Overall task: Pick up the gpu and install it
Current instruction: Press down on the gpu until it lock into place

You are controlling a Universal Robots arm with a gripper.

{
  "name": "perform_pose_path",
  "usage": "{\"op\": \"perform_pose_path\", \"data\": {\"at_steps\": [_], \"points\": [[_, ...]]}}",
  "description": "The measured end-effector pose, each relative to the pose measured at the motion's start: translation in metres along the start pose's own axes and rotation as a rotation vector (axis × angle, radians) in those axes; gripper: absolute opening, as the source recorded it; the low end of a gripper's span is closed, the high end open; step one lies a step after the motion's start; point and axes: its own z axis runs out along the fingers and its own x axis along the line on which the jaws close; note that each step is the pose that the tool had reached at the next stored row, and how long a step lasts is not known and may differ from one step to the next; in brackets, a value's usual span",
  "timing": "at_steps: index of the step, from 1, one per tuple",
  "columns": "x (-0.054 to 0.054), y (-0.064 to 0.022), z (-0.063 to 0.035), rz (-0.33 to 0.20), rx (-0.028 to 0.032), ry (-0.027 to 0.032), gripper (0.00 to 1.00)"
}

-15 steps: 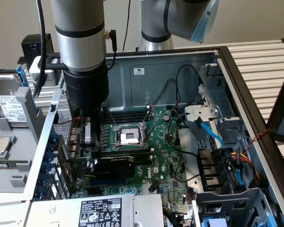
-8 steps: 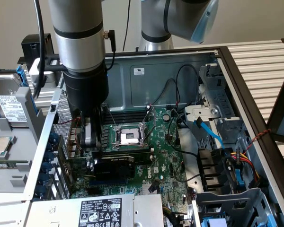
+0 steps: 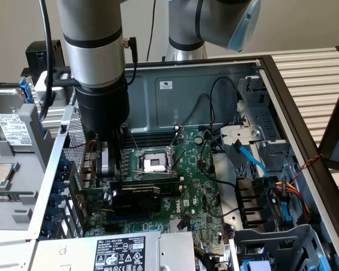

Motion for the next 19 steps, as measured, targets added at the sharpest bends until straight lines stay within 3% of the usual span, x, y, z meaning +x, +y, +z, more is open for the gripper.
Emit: {"op": "perform_pose_path", "data": {"at_steps": [19], "points": [[0.0014,0.0014,0.0,0.0,-0.0001,-0.0008,0.11]]}}
